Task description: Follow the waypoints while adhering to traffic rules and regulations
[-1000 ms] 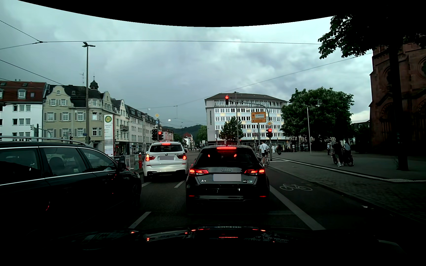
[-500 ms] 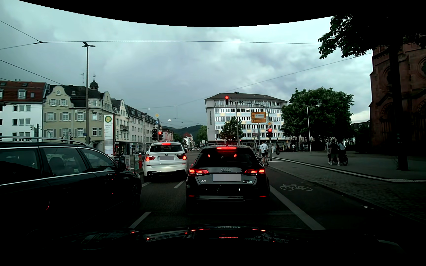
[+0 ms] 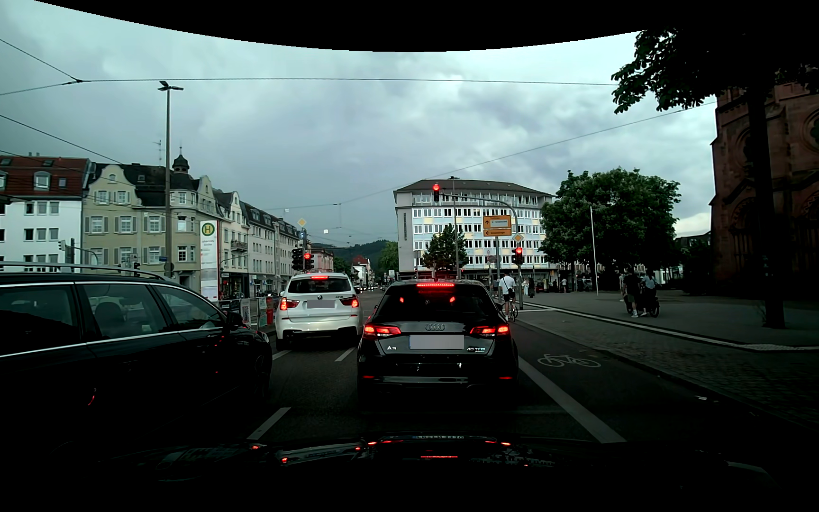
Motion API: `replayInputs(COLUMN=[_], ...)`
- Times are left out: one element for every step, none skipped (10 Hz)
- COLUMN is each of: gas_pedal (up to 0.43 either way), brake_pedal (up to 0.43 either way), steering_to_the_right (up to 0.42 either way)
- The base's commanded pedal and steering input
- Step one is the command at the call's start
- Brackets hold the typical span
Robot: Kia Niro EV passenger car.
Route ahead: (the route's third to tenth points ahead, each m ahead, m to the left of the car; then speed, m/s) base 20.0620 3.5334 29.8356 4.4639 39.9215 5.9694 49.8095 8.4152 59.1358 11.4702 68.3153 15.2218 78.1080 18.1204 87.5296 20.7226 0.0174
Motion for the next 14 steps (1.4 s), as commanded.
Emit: replayInputs(gas_pedal=[0.0,0.0,0.0,0.0,0.0,0.0,0.0,0.0,0.0,0.0,0.0,0.0,0.0,0.0], brake_pedal=[0.232,0.232,0.232,0.232,0.232,0.238,0.238,0.238,0.238,0.238,0.238,0.244,0.238,0.244], steering_to_the_right=[-0.003,-0.003,-0.003,-0.003,-0.003,-0.003,-0.003,-0.003,-0.003,-0.003,-0.003,-0.003,-0.003,-0.003])
